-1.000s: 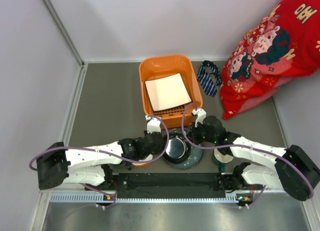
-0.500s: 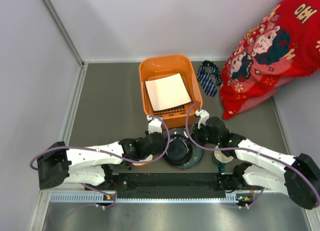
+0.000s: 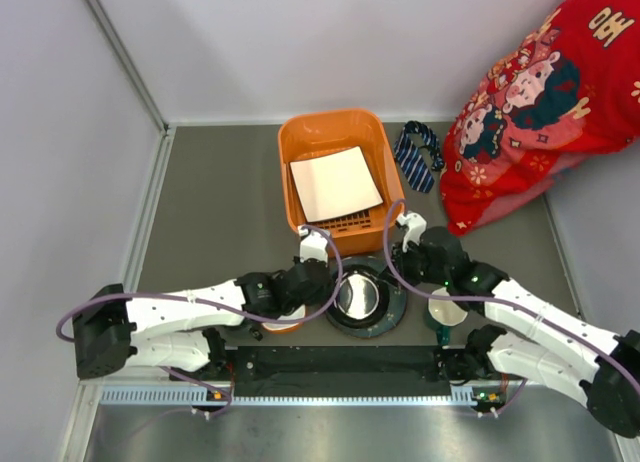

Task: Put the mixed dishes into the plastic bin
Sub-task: Pick up the plate at the center of the board.

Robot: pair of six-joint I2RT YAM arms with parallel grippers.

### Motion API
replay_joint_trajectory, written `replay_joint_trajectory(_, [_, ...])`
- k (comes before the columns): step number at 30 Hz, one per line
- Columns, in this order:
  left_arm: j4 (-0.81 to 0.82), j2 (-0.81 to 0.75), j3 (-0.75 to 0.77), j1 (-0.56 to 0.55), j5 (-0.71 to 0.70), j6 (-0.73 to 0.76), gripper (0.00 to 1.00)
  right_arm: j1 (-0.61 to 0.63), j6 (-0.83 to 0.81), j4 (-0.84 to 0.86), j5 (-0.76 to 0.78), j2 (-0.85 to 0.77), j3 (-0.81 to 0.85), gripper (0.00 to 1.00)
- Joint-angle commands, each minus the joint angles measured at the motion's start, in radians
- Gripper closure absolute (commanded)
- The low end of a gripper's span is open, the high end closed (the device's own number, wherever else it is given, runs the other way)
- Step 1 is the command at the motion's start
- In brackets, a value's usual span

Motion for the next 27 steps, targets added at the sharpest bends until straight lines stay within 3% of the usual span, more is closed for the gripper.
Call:
replay_joint_trajectory(1, [0.042, -0.051, 0.085, -0.006, 0.048, 0.012, 1.0, 0.006, 0.025, 0.047, -0.094, -0.041, 0.127, 1.0])
replay_joint_trajectory(13, [-0.046, -0.165, 0.184, -0.006, 0.027, 0.031, 1.0, 0.004, 0.027, 0.07, -0.157, 0.001, 0.244, 1.0])
replay_joint_trajectory(27, [-0.145, -0.347, 0.192, -0.004, -0.162, 0.037, 1.0, 0.018, 0.024, 0.209, -0.254, 0.271, 0.429, 1.0])
